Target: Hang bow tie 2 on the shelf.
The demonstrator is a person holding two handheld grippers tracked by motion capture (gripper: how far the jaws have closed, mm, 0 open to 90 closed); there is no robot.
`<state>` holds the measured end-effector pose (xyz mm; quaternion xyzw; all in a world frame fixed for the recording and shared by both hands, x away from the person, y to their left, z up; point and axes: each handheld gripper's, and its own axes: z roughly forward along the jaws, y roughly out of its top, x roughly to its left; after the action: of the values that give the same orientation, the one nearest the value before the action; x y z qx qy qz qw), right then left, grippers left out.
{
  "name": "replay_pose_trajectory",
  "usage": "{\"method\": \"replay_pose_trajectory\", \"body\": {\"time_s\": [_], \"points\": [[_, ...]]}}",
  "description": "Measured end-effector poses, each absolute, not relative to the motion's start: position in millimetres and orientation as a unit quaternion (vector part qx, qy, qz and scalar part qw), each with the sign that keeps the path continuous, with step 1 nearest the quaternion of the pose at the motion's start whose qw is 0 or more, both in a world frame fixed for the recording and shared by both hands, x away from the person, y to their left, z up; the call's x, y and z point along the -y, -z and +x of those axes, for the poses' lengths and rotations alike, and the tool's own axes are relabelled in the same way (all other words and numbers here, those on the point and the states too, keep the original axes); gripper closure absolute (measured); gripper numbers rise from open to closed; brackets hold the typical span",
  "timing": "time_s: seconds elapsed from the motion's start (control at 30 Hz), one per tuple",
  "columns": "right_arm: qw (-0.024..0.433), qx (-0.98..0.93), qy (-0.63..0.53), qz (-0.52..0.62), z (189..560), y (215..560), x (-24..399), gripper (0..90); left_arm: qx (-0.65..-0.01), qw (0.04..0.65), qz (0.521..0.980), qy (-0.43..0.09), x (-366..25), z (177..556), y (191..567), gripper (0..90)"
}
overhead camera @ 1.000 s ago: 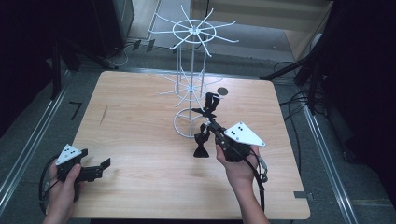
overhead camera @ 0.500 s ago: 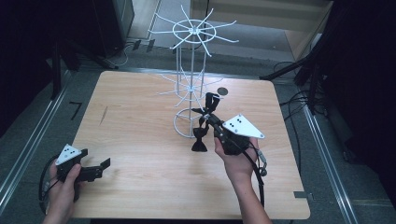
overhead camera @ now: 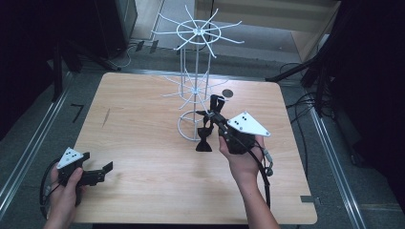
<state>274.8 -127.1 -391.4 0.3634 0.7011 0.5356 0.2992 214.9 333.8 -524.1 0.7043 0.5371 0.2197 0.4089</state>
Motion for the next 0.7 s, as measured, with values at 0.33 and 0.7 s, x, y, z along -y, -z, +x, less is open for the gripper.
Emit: {"method": "replay_pose_trajectory", "body": {"time_s": [0.33, 0.7], "points": [[0.299, -0.702, -0.529, 0.372, 281.8, 389.8, 125.1, 90.0, -0.536, 0.408, 0.705, -0.22, -334.0, 214.8, 524.0, 0.0], [0.294, -0.704, -0.525, 0.377, 288.8, 388.5, 122.9, 90.0, -0.536, 0.409, 0.706, -0.219, -333.9, 214.7, 523.9, 0.0]]}}
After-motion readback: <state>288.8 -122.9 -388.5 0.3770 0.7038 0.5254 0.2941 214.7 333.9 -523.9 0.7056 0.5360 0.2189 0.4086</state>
